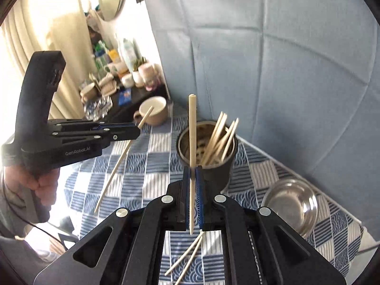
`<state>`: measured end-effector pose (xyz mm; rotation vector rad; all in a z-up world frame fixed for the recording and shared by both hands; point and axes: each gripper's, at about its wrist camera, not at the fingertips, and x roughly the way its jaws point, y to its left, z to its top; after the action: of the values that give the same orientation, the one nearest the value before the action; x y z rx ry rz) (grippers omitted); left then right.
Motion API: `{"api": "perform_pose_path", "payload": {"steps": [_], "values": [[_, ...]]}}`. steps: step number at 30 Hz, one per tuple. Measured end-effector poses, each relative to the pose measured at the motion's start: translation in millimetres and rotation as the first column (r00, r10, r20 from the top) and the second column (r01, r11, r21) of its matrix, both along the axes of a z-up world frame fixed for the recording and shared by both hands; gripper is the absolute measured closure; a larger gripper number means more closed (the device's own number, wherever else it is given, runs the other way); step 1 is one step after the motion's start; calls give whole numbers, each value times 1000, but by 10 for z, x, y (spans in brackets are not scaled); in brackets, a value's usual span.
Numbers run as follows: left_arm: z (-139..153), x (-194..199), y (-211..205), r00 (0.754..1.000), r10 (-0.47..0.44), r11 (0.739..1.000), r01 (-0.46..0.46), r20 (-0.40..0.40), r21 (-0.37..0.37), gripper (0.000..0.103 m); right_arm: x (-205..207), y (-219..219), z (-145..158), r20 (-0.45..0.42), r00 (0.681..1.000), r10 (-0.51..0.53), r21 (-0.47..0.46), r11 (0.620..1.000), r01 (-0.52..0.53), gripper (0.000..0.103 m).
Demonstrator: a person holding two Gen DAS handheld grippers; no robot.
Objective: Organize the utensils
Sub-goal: 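Lower both held chopsticks into the black holder and open both tools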
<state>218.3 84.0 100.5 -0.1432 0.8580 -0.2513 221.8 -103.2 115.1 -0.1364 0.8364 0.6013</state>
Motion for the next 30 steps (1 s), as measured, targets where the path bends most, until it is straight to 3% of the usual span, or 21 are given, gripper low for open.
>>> {"api": "perform_pose_path", "payload": {"steps": [4, 9, 22, 30], "values": [[241, 171, -96, 994, -32, 999, 34, 107, -16, 98, 220, -4, 127, 28, 999, -41, 49, 998, 39, 98], [323, 427, -218, 986, -51, 998, 55, 159, -24, 98, 441, 29, 194, 39, 998, -53, 66, 997, 50, 98], [147, 991, -395, 950, -74, 994, 96, 302, -56, 98, 917, 91, 47, 19, 998, -65, 89, 994, 63, 98], [88, 1076, -403, 927, -67, 989, 110, 370, -96, 98, 1014, 65, 73, 24, 997, -72, 124, 990, 68, 98]]}}
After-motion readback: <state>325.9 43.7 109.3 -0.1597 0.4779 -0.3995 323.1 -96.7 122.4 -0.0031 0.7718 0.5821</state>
